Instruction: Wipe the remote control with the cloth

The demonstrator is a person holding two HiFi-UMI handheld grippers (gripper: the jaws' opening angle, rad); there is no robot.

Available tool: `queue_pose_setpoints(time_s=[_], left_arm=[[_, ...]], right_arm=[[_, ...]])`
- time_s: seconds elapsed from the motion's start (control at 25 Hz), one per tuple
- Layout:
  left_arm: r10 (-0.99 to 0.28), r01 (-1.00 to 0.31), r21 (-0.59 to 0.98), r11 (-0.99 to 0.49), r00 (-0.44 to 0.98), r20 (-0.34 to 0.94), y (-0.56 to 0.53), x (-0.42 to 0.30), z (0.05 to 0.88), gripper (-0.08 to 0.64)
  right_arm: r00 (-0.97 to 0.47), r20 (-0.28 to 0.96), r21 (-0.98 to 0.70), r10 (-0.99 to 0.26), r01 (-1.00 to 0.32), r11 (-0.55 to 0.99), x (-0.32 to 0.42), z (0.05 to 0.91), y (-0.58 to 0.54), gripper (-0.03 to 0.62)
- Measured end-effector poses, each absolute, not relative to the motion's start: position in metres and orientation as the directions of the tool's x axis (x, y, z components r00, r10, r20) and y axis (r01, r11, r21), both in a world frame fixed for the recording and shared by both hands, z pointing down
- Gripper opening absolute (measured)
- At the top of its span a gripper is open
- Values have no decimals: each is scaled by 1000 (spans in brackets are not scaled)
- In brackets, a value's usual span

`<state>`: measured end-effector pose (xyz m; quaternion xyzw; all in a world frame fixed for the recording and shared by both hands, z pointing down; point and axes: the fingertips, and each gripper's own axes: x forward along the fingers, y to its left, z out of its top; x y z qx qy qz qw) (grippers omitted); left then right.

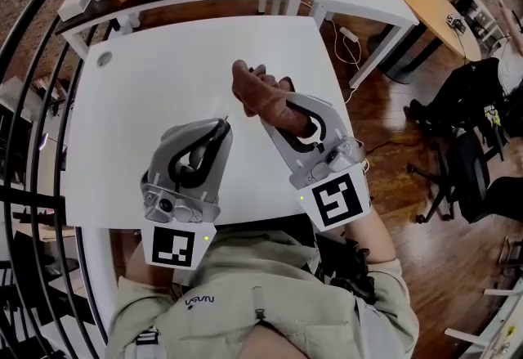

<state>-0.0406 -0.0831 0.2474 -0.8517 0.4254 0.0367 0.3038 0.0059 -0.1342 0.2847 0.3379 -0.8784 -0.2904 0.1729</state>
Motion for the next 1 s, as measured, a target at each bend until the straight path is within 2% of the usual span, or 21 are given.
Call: queue_pose_setpoints(time_s=[0.08, 0.36, 0.8, 1.0], left_arm=[[-676, -716, -511, -476, 669, -308, -78, -31, 249, 25], [-655, -717, -438, -543, 688, -314, -76, -29, 249, 25], [-665, -760, -308, -572, 650, -368, -81, -43, 239, 25], [-669, -792, -233, -565, 604, -432, -83, -57, 225, 25]], right_arm=[[-730, 108, 649, -675, -463, 604, 1, 278, -132, 112], [-777, 194, 735, -599, -289, 613, -23, 297, -130, 112], [-682, 327, 640, -654, -349, 684, 2, 355, -173, 112], [-683, 427, 507, -593, -362, 782, 0, 394, -171, 112]])
